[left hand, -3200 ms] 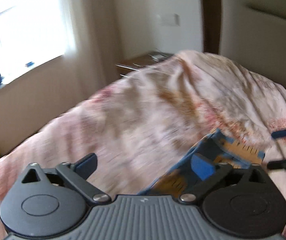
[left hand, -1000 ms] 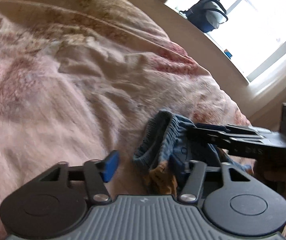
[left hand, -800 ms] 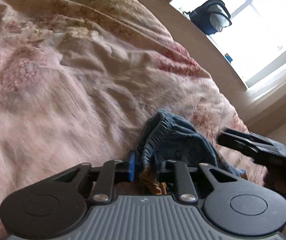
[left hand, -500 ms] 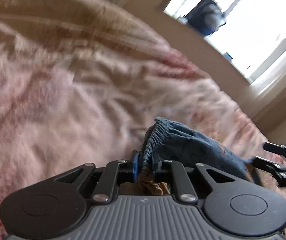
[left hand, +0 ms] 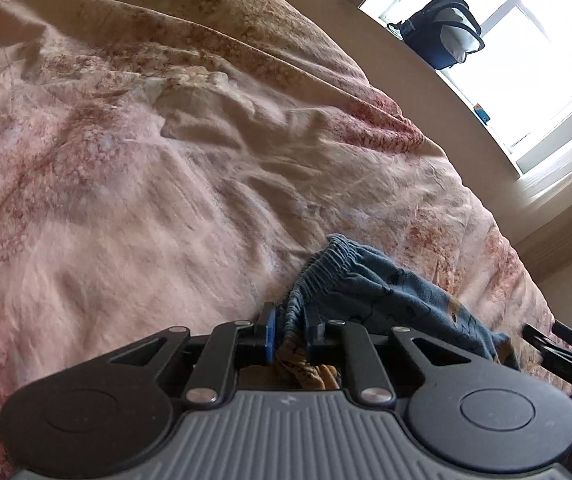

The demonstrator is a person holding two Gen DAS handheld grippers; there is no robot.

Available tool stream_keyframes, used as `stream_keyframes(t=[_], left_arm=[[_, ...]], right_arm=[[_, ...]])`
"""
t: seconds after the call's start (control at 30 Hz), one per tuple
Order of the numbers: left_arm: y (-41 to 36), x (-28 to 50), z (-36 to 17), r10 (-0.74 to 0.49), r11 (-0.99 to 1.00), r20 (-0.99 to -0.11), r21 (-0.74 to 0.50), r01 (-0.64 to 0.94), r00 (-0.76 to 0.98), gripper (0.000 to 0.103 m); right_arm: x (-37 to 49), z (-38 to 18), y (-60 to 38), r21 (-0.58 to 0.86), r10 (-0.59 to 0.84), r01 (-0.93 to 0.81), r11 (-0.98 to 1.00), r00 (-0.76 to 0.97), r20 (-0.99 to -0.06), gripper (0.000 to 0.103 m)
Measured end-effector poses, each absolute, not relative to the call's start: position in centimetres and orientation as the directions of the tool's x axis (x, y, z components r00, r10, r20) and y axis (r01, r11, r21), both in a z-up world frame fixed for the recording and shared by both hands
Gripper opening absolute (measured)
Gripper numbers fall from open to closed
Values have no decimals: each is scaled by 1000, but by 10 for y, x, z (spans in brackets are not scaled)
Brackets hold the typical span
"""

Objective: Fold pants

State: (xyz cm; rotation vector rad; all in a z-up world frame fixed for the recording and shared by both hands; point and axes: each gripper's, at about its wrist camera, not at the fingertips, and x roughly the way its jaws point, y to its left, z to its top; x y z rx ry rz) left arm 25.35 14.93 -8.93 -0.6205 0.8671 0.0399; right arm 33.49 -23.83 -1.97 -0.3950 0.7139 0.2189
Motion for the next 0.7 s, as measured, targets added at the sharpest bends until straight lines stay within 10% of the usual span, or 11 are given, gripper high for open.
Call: stream_keyframes(t=[0.23, 0.43, 0.53, 0.7], left_arm=[[141, 251, -82, -165, 867, -723, -431, -251, 671, 22], [137, 251, -78, -122, 888, -732, -383, -256, 670, 32], [138, 247, -73, -104, 883, -718, -385, -268, 688, 43], [119, 216, -41, -19, 917, -580, -336, -217, 815, 88]], right_arm=[[279, -19, -234, -194, 235, -477, 857, 697, -678, 101], [308, -36, -258, -293, -34, -201, 935, 771, -636, 94], [288, -4, -292, -238, -28, -145, 961, 799, -601, 101], [210, 34, -339, -356, -16, -248, 901, 801, -598, 102]])
